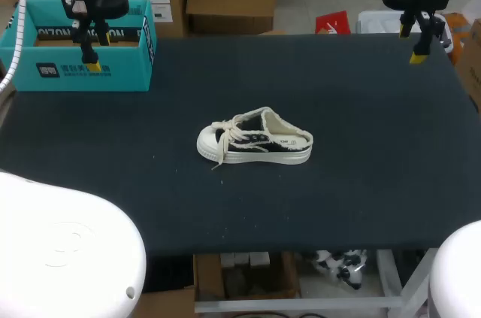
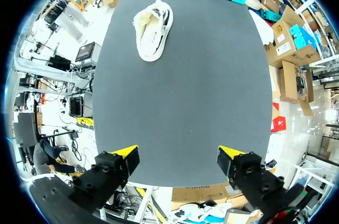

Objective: Open the shoe tongue, take the insole out of the shoe, put the insole back into the shoe, and pack the shoe into the shoebox

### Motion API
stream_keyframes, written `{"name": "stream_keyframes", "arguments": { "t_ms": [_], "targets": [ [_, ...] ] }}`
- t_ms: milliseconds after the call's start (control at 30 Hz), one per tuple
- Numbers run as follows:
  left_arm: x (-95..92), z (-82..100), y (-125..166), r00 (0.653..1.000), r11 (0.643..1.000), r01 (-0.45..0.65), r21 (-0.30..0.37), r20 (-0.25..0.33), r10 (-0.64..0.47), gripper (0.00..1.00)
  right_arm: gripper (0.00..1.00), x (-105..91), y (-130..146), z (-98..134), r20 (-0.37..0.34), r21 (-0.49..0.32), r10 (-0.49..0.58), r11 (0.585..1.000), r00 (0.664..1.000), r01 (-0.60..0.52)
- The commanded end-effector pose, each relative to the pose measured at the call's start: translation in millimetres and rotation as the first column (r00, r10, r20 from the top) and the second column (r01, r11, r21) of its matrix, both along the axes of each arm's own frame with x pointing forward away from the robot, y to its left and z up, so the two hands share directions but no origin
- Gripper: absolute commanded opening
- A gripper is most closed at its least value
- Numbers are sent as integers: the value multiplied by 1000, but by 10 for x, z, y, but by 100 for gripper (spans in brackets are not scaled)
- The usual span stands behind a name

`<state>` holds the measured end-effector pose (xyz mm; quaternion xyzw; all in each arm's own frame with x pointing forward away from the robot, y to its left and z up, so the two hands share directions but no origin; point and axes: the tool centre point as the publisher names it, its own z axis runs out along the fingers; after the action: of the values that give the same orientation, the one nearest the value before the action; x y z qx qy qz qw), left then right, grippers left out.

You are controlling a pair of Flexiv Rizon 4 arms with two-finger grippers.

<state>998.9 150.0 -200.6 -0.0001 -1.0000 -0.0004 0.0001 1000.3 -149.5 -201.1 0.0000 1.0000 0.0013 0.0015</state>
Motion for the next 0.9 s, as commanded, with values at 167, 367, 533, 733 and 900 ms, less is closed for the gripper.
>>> {"name": "stream_keyframes", "arguments": {
  "t_ms": [167,367,533,733,900],
  "targets": [
    [1,-1,-1,1000,1000,0,0,0,0,100,100,-1,0,7,-2,-2,0,1000,1000,0],
    [1,-1,-1,1000,1000,0,0,0,0,100,100,-1,0,7,-2,-2,0,1000,1000,0],
    [1,-1,-1,1000,1000,0,0,0,0,100,100,-1,0,7,-2,-2,0,1000,1000,0],
    [1,-1,-1,1000,1000,0,0,0,0,100,100,-1,0,7,-2,-2,0,1000,1000,0],
    [-58,88,-109,1000,1000,9,1,20,-9,100,100,-52,58,-50,-6,13,-14,1000,1000,14]
  ]
}}
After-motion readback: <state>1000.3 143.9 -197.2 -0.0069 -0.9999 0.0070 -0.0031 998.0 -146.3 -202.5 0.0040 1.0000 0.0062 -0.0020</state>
